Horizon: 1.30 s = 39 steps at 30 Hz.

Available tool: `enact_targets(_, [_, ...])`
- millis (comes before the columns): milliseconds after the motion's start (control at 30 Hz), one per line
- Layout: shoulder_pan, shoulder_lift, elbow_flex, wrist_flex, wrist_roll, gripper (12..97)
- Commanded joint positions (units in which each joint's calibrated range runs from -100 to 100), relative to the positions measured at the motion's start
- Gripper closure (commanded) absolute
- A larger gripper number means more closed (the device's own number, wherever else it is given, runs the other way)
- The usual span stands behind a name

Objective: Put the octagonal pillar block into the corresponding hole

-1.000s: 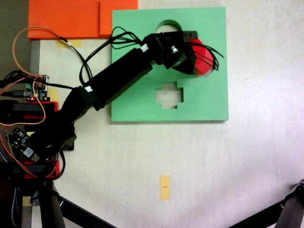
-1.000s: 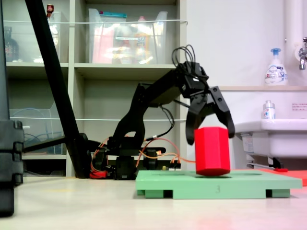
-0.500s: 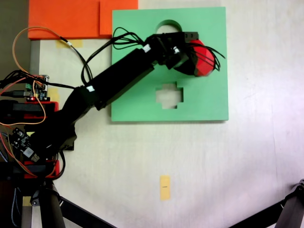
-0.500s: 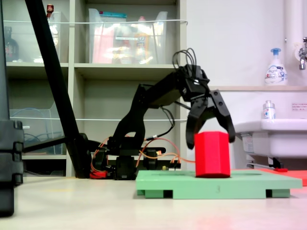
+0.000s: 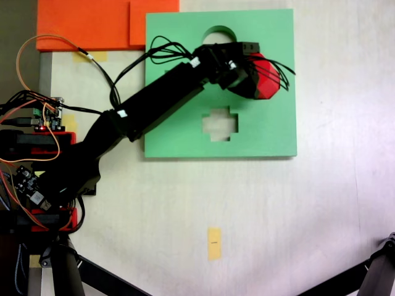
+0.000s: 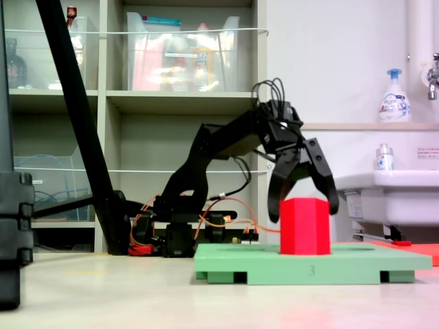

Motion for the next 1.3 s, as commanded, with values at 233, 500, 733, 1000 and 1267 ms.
enact_targets(233, [-0.5,3.6,2.6,8.3,-4.2,66.6])
enact_targets(500, [-0.5,5.7,2.5,8.2,-4.3,66.2])
enact_targets(733, [0.2,-2.4,2.5,1.6,-3.6,49.0])
enact_targets(1000, [0.4,-27.6,2.5,-7.3,-4.3,25.6])
enact_targets(1267, [-3.7,-60.5,2.4,-21.1,-24.9,26.2])
